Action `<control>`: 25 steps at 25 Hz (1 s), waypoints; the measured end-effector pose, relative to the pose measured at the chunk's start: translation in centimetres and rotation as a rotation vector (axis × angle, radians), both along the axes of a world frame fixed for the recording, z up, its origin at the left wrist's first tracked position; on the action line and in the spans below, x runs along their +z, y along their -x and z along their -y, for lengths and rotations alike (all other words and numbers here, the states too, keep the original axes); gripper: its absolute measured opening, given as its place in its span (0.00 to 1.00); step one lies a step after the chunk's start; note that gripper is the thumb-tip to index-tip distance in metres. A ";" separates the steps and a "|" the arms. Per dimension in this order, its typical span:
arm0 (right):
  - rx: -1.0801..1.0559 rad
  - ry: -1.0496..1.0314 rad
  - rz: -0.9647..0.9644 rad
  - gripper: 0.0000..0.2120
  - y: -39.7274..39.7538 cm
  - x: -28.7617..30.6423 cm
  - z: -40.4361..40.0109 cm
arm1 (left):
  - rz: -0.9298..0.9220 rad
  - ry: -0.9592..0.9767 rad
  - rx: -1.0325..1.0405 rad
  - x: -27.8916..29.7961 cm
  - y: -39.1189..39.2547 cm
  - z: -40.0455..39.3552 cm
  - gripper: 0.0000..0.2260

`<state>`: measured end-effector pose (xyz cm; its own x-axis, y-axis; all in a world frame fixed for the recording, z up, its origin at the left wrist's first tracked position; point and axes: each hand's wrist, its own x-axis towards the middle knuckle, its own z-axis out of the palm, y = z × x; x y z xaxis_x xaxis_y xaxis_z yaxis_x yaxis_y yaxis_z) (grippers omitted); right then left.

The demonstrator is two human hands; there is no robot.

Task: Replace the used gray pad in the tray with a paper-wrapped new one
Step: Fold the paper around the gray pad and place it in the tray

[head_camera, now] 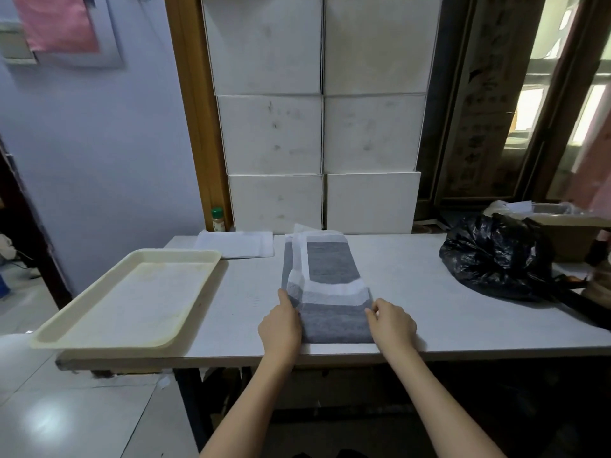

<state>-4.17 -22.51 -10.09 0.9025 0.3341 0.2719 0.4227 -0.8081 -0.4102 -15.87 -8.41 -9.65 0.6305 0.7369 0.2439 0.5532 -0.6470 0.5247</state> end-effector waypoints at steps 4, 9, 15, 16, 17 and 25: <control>-0.027 0.196 -0.016 0.13 -0.3 0.8 -0.7 | -0.202 -0.068 0.017 0.0 -0.1 0.0 0.13; 0.111 0.275 0.159 0.20 -0.7 1.4 -3.0 | -0.300 -0.383 -0.132 1.4 -3.0 0.2 0.17; 0.443 0.379 0.008 0.28 -0.7 -0.5 -5.8 | -0.426 -0.166 -0.348 -1.7 -6.0 -0.3 0.24; 0.433 0.367 -0.032 0.27 -0.8 -0.7 -5.5 | -0.405 -0.140 -0.362 -1.8 -6.1 -0.5 0.24; 0.412 0.353 -0.046 0.26 -0.9 -0.9 -5.3 | -0.382 -0.117 -0.379 -1.9 -6.2 -0.5 0.24; 0.301 0.317 -0.064 0.30 -0.7 -1.5 -5.3 | -0.360 -0.116 -0.192 -2.1 -5.1 -1.0 0.26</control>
